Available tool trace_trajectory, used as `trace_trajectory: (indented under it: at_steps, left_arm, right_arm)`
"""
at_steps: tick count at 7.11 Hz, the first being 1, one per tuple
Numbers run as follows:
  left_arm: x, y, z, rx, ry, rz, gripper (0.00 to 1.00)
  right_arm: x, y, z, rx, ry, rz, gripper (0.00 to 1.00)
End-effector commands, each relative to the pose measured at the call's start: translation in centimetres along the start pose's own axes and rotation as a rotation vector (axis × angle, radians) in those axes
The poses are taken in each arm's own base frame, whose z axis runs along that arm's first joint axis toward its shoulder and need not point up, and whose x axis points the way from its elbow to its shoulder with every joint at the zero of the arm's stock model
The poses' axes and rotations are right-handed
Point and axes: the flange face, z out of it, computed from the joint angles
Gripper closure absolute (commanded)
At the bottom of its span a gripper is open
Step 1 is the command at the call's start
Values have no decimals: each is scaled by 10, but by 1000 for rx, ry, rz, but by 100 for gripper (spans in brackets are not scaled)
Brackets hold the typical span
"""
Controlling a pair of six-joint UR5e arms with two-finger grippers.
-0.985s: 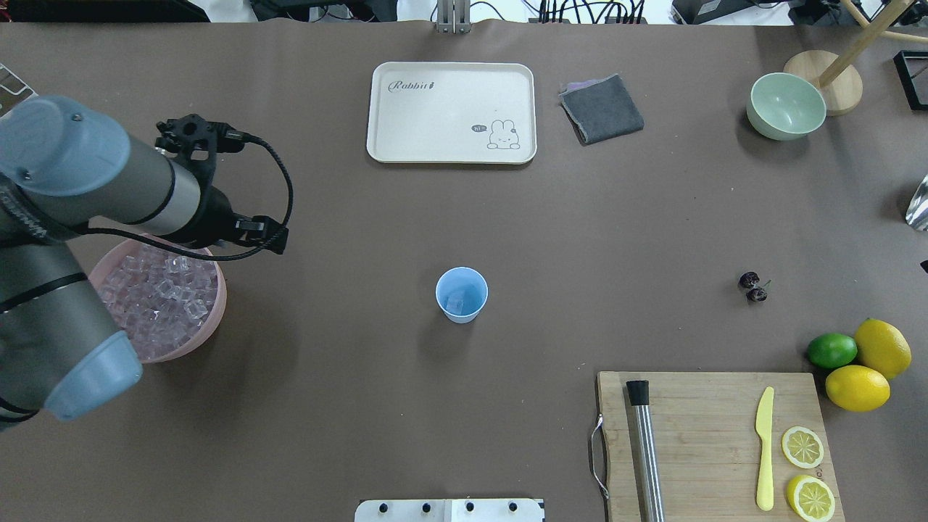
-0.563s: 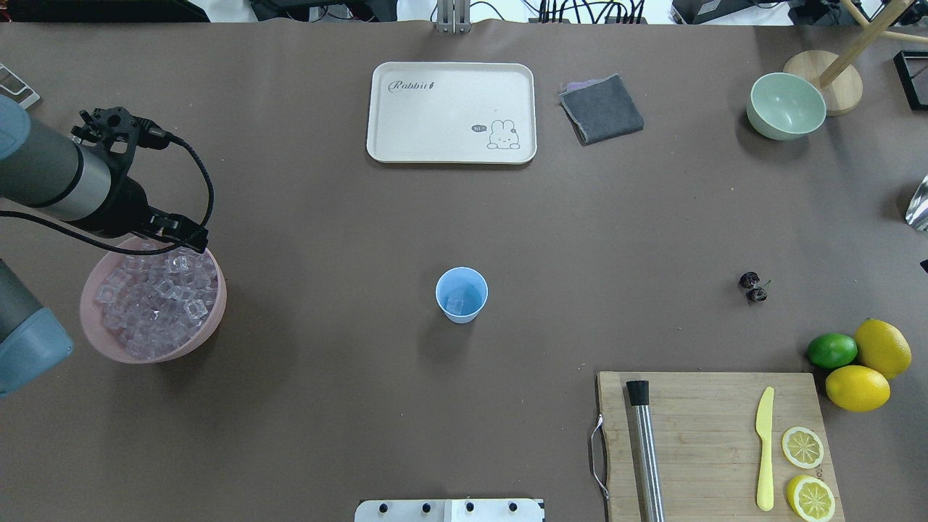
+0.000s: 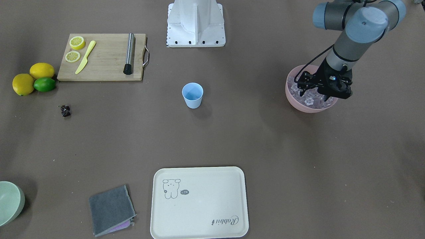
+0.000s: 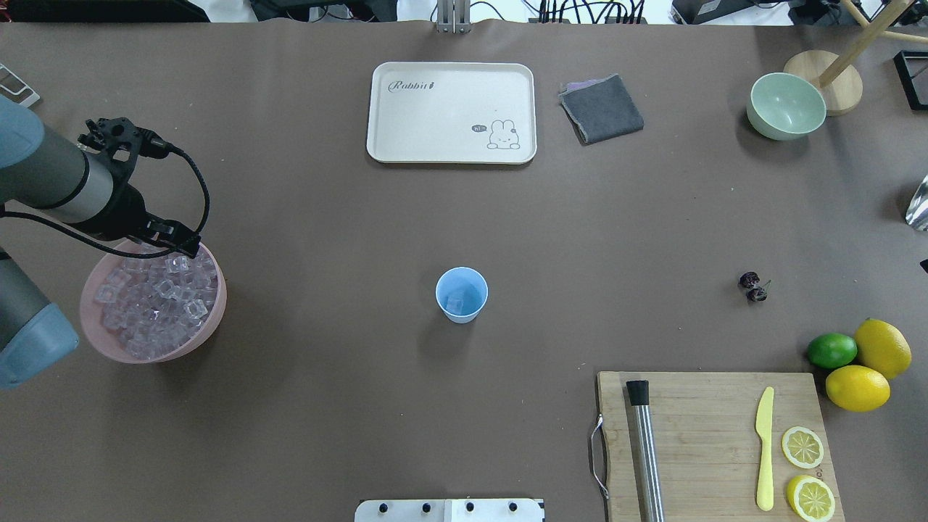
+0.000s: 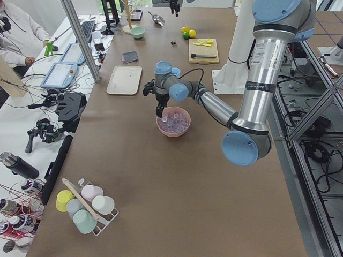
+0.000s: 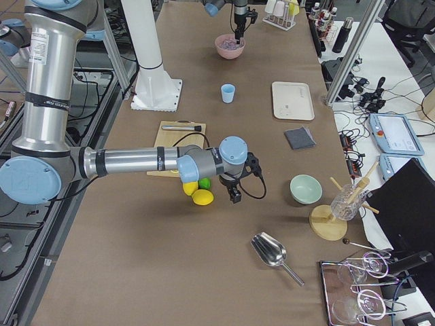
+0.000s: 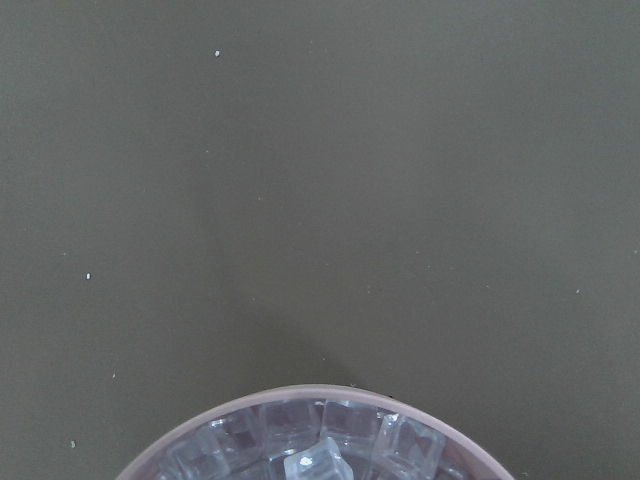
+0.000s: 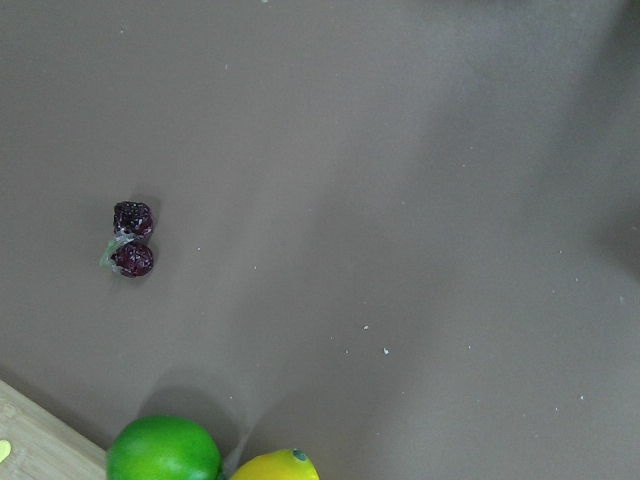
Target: Put ice and cherries in cup
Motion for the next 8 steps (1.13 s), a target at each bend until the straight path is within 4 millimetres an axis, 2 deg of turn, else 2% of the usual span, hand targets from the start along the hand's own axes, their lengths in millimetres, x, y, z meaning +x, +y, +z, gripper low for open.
trace_trajectory:
  at_steps: [1, 8]
  left_arm:
    - [-2, 2, 8, -16, -2, -10, 12]
    - [-10, 0, 37, -62, -26, -27, 12]
  right_arm:
    - [0, 0, 0, 0, 0, 0, 0]
    - [0, 4, 1, -4, 0, 5, 0]
